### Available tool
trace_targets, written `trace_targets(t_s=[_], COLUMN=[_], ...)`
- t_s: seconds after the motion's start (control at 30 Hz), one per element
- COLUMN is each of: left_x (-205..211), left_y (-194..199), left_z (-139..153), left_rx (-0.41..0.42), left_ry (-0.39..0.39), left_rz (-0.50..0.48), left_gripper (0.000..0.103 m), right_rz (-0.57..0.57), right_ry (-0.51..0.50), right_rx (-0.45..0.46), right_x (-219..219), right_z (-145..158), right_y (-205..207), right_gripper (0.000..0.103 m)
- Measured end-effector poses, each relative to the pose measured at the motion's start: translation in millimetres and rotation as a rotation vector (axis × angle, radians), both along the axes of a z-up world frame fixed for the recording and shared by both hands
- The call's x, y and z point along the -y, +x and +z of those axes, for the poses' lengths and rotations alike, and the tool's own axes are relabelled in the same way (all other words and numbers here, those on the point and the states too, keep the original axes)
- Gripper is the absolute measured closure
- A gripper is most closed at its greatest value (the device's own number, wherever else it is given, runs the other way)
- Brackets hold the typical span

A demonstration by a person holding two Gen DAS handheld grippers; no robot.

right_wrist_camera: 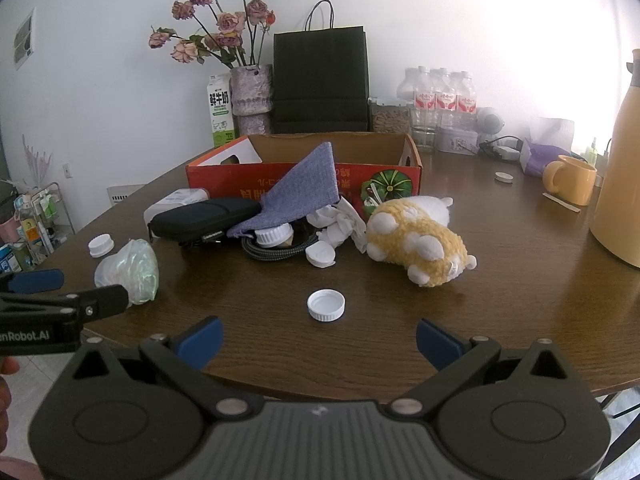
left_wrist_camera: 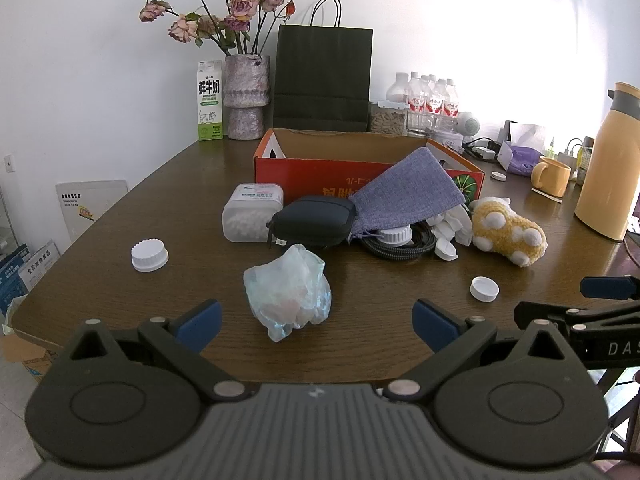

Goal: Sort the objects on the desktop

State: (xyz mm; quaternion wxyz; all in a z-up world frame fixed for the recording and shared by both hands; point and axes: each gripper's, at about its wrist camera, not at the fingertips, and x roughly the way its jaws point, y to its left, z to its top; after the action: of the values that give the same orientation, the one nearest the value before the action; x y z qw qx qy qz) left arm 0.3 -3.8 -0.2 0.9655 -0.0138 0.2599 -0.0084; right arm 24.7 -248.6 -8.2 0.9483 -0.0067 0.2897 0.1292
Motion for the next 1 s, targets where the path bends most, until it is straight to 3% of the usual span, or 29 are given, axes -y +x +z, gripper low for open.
trace_targets(t_s=[1.0], left_x=[-6.1], left_y=[5.5], left_z=[-12.1], left_rx=[-0.019], left_ry=[-0.010], left_rz=[0.005], left_gripper=[0.000], right_rz=[0.019], right_ry=[-0.008], right_rx=[-0.024], right_x=[-2.4], right_z=[-8.0], right_y=[4.3], right_gripper=[0.000])
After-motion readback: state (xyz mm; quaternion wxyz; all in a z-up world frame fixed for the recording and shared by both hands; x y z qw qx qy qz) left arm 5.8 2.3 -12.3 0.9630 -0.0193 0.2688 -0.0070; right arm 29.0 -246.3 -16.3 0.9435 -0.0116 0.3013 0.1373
